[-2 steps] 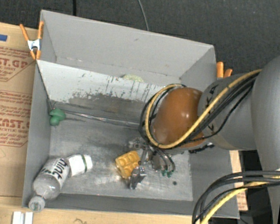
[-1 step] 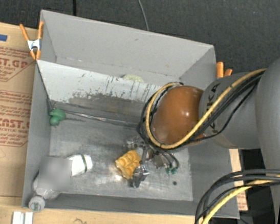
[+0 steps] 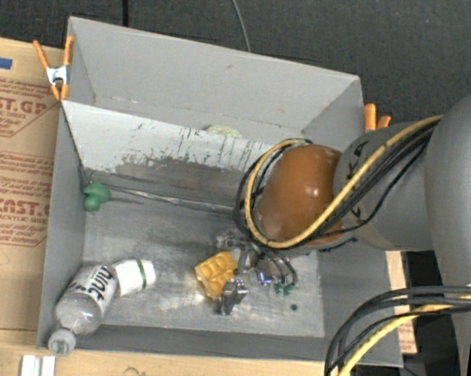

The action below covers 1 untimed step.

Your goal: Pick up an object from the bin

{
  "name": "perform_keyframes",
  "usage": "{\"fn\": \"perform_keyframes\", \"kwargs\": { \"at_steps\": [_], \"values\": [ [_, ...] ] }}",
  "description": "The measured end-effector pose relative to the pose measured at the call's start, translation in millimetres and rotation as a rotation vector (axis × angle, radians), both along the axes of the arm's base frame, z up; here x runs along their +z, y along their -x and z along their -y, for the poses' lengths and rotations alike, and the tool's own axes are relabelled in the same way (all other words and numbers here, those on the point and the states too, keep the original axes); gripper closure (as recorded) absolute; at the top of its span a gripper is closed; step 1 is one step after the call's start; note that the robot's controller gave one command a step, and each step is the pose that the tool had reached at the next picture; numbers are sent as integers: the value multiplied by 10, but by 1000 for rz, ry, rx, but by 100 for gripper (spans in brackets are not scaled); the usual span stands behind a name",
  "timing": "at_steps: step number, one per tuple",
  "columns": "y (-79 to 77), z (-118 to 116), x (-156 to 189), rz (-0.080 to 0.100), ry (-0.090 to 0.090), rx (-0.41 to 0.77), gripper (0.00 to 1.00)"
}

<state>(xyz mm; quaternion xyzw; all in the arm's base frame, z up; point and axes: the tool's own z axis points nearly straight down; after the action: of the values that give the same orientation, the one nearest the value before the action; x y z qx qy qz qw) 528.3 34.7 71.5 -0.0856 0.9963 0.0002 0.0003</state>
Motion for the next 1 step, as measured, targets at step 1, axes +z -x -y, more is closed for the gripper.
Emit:
{"fn": "perform_keyframes", "kwargs": {
  "at_steps": [1],
  "values": [
    [-31,-15,30,1,1,108,100]
  ]
}}
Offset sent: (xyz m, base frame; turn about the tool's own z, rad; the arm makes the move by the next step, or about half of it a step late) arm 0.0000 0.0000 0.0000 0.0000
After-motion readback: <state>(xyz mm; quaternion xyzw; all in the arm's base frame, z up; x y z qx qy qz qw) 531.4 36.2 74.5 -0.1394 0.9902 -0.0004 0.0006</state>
